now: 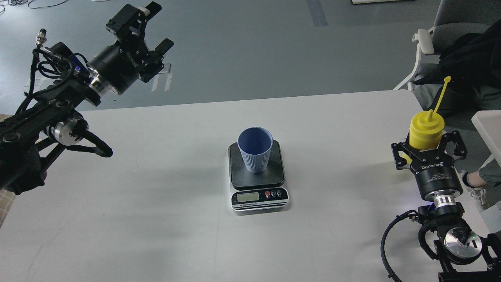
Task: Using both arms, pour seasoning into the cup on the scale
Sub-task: 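Bring the yellow bottle upright and lower it back to the table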
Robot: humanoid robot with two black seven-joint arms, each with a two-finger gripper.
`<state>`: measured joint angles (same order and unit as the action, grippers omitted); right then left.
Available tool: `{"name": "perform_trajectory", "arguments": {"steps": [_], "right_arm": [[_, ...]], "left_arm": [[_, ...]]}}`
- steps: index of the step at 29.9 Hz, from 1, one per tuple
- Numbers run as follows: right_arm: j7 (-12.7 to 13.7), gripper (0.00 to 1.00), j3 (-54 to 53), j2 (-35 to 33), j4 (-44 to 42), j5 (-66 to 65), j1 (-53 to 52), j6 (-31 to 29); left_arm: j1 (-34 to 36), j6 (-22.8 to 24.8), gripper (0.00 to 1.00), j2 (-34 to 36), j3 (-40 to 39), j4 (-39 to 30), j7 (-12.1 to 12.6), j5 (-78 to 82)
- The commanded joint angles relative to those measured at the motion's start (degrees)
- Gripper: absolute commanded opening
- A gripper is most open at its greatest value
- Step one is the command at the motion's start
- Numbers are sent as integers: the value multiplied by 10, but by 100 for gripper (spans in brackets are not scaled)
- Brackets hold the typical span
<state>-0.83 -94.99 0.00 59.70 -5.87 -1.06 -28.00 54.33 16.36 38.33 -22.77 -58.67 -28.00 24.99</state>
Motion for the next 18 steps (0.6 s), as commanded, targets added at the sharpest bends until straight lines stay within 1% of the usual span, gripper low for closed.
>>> {"name": "perform_trajectory", "arguments": {"steps": [1, 2, 4, 8, 9, 10, 12, 13, 14, 16, 18], "right_arm": [[16, 0, 2, 0, -12, 34, 6, 0], [24, 0, 2, 0, -12, 42, 6, 0], [49, 0, 2, 0, -13, 55, 8, 0], [56, 0, 2, 0, -8, 64, 18, 0], [59, 14, 2, 0, -5, 65, 23, 0], [62, 21, 2, 0, -5, 65, 26, 0], [65, 53, 1, 0, -4, 67, 33, 0], [64, 71, 1, 0, -3, 69, 35, 0], [65, 95, 1, 0, -1, 74, 41, 0], [62, 100, -4, 0, 1, 75, 48, 0], [59, 100, -10, 0, 7, 76, 49, 0]], "left_arm": [[-1, 0, 98, 11, 0, -9, 0, 0], [-1, 0, 98, 12, 0, -11, 0, 0], [-2, 0, 98, 17, 0, -16, 0, 1], [-3, -1, 98, 18, 0, -18, 0, 1], [-3, -1, 98, 18, 0, -18, 0, 0], [-3, -1, 98, 18, 0, -18, 0, 1], [-3, -1, 98, 18, 0, -19, 0, 0], [-3, -1, 98, 18, 0, -18, 0, 0], [-3, -1, 98, 18, 0, -18, 0, 0], [-3, -1, 98, 18, 0, -18, 0, 1], [-3, -1, 98, 18, 0, -18, 0, 1]]}}
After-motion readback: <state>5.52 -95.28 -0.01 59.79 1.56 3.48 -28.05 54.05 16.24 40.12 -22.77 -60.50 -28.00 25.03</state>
